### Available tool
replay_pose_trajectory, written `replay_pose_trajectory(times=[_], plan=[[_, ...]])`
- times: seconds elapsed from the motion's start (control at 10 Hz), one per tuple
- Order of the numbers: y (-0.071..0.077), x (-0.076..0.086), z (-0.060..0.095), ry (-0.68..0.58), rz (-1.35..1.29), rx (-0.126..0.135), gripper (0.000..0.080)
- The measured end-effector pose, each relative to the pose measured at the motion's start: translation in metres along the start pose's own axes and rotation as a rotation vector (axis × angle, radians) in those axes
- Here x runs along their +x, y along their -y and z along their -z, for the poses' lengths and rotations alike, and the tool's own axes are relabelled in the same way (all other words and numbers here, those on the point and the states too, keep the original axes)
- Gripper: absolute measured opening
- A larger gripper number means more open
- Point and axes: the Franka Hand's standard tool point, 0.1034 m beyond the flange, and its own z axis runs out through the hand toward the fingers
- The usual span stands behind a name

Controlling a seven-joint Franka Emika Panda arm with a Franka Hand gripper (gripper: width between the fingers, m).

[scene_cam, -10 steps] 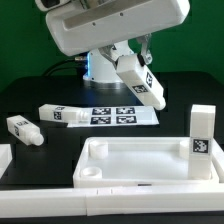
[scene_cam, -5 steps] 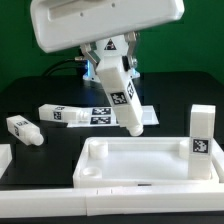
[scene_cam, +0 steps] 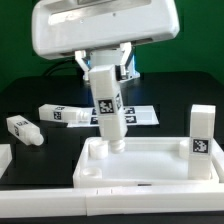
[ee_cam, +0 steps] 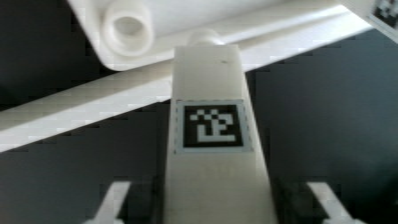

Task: Assemble desk

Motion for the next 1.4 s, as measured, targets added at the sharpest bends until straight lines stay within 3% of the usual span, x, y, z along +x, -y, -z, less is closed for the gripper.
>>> replay_pose_trajectory(times=[0.2, 0.5, 0.7, 1.1, 1.4], plan=[[-0.016, 0.006, 0.002, -0.032, 0.011, -0.012, 0.0284], [-0.018, 0.002, -0.001, -0.022, 0.043, -0.015, 0.0284], [-0.032, -0.008, -0.016, 0.008, 0.108, -0.032, 0.0284], [-0.025, -0.015, -0.024, 0.024, 0.113, -0.029, 0.0284], [-0.033, -0.010, -0.030, 0.024, 0.111, -0.036, 0.0284]])
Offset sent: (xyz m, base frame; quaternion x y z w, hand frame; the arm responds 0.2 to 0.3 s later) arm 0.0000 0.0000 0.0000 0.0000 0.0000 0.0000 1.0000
